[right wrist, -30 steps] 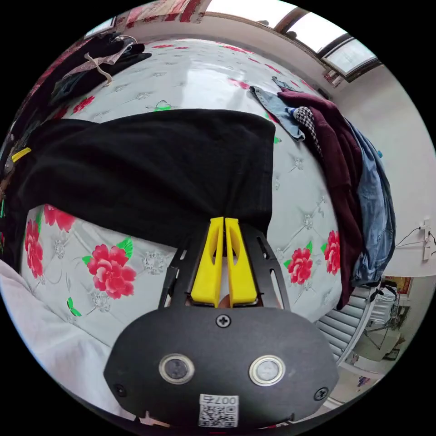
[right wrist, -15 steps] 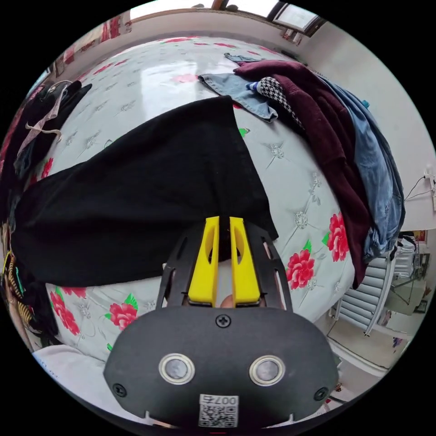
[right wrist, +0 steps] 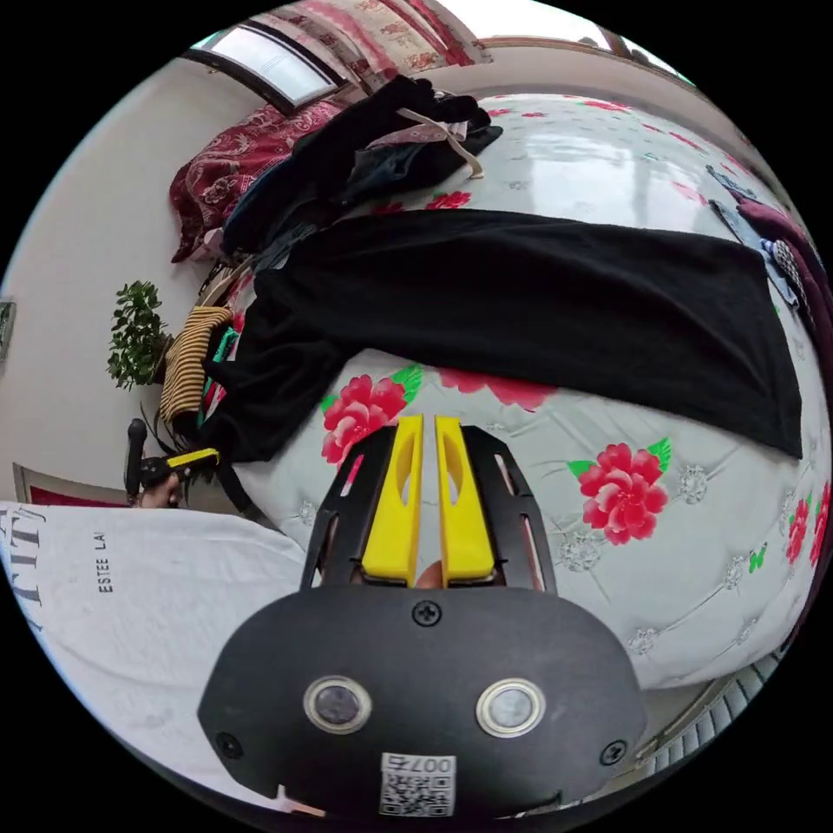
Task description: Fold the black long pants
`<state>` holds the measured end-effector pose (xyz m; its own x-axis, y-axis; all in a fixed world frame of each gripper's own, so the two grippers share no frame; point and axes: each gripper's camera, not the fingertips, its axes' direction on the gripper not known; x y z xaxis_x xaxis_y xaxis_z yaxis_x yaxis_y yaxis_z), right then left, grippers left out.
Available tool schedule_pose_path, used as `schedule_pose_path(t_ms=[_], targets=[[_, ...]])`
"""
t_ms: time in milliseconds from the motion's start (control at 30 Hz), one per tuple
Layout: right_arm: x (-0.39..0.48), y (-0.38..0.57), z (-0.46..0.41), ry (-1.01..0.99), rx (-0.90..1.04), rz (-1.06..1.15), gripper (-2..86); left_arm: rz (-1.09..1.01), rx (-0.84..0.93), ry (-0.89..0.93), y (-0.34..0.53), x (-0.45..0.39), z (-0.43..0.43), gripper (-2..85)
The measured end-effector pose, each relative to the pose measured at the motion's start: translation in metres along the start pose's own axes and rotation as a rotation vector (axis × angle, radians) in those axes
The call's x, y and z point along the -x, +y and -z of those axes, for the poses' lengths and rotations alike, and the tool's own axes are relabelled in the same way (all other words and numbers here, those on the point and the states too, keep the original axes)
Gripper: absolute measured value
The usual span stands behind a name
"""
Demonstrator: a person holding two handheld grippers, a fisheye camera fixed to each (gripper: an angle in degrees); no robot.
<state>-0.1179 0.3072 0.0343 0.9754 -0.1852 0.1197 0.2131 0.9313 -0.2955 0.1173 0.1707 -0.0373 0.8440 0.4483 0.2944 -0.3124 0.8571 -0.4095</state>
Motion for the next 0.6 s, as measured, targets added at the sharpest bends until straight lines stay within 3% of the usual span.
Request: schedule_pose_path(t_ms=[67, 100, 233, 300, 467, 600], targets=[[0.033, 0.001, 0.003, -0.125, 0.026, 0.169, 5.1, -0.220, -0.010, 0.064, -0.018, -0.022, 0.010, -0.5], [0.040, 0.002, 0.005, -0.145, 0.027, 0.203, 5.6, -0.320, -0.047, 0.208, -0.030, -0.035, 0.024, -0.7], [0.066, 0.010, 0.018, -0.227, 0.039, 0.320, 8.9, -0.351, -0.267, 0.673, -0.074, -0.080, 0.079, -0.6], [0.062, 0.015, 0.025, -0.196, 0.031, 0.305, 10.0, -0.377, -0.318, 0.750, -0.092, -0.112, 0.095, -0.1], [0.005, 0.043, 0.056, -0.095, -0.009, 0.091, 12.1, -0.532, -0.350, 0.680, -0.105, -0.164, 0.114, 5.1], [-0.015, 0.066, 0.057, -0.036, -0.001, 0.017, 11.8, -0.469, -0.467, 0.535, -0.087, -0.111, 0.123, 6.0]])
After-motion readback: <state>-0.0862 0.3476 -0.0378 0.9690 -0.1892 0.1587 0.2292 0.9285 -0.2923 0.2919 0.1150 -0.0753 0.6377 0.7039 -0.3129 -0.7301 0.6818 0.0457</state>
